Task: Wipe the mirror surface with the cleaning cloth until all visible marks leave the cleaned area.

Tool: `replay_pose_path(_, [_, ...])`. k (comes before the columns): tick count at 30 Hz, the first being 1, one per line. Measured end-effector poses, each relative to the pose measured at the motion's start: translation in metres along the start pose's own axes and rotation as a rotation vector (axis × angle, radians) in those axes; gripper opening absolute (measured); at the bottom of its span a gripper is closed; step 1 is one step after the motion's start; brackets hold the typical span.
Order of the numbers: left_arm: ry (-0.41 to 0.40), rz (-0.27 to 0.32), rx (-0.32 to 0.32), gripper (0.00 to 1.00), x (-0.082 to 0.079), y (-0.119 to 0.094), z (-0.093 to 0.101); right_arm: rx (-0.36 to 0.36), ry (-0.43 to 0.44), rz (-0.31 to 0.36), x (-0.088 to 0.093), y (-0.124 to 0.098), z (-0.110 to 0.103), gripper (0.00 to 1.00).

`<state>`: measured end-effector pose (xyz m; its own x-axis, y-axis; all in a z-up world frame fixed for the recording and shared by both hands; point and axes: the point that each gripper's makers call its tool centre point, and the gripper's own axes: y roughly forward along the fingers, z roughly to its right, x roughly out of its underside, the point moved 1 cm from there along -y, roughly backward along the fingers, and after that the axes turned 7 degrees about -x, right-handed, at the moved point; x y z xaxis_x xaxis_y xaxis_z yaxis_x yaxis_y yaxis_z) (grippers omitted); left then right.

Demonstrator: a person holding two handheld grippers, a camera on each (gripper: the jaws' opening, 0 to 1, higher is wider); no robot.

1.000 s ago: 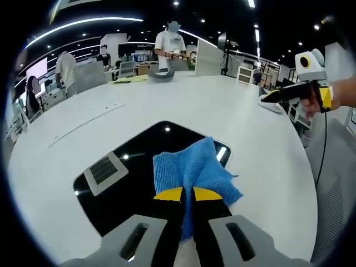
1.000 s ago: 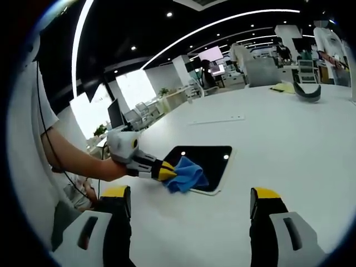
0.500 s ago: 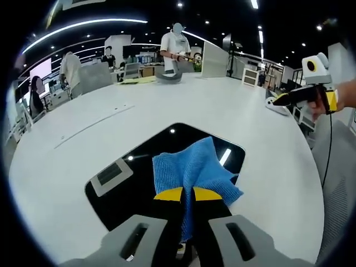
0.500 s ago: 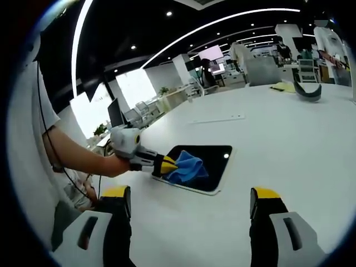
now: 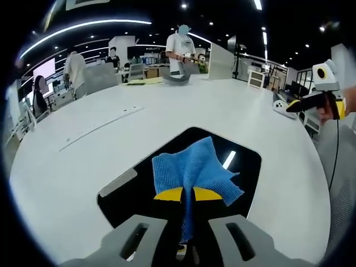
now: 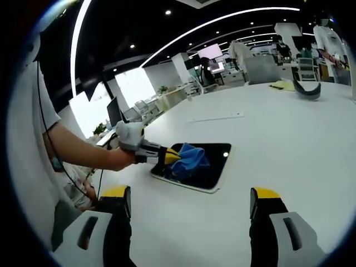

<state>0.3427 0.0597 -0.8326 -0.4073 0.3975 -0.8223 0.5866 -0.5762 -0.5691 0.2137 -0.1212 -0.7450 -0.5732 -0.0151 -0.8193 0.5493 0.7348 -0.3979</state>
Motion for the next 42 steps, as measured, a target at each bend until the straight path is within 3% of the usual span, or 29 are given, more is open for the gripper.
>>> replay_pose_path(16, [-0.025, 0.016, -0.041, 0.03, -0.009, 0.012, -0.027, 0.0, 0.002, -0.014, 0.001, 0.002, 0.003, 0.87])
replay_pose_path(42, [-0.017, 0.017, -0.058, 0.03, -0.015, 0.018, -0.043, 0.008, 0.01, -0.017, 0.001, 0.003, 0.006, 0.87])
